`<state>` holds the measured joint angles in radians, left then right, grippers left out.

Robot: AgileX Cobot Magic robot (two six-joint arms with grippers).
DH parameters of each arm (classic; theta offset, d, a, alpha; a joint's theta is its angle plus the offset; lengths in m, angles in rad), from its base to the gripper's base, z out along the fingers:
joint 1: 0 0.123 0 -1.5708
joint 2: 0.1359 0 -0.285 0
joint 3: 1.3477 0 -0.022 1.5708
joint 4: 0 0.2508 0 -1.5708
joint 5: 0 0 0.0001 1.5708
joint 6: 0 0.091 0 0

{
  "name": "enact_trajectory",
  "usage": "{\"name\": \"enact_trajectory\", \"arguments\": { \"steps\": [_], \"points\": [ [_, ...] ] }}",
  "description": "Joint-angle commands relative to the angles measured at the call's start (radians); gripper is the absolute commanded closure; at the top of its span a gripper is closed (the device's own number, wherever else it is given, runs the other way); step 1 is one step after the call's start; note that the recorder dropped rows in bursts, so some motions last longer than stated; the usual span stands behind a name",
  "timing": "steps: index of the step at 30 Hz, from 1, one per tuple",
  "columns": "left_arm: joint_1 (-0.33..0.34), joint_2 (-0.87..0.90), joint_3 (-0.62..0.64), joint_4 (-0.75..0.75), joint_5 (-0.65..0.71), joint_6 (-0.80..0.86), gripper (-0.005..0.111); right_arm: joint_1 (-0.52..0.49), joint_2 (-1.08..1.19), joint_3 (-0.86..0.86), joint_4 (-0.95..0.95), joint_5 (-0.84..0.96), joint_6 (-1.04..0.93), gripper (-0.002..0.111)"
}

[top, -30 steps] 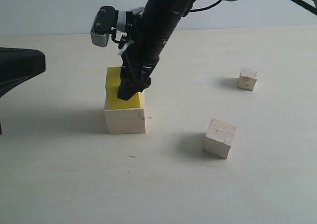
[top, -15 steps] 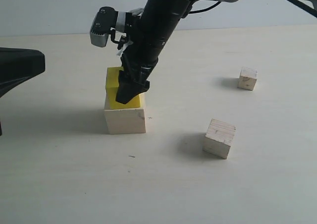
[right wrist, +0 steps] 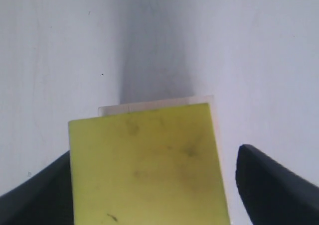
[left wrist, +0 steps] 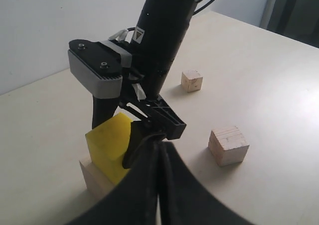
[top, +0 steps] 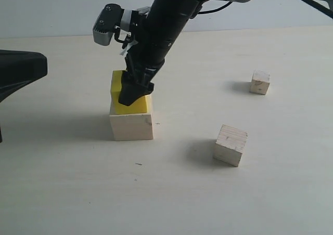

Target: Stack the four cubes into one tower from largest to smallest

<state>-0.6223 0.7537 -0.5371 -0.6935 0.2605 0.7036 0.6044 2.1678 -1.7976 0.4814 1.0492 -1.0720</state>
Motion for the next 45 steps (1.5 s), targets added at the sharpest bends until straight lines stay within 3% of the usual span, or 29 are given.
{"name": "enact_trajectory", "arguments": {
  "steps": [1,45],
  "points": [
    [-0.005,-0.009,0.001,0.003,-0.004,-0.001,0.107,0.0,0.0,-0.005,0.015,-0.032,0.036,0.031],
    [-0.005,-0.009,0.001,0.003,-0.004,-0.001,0.107,0.0,0.0,-0.005,-0.1,0.018,0.054,0.031]
  ]
}}
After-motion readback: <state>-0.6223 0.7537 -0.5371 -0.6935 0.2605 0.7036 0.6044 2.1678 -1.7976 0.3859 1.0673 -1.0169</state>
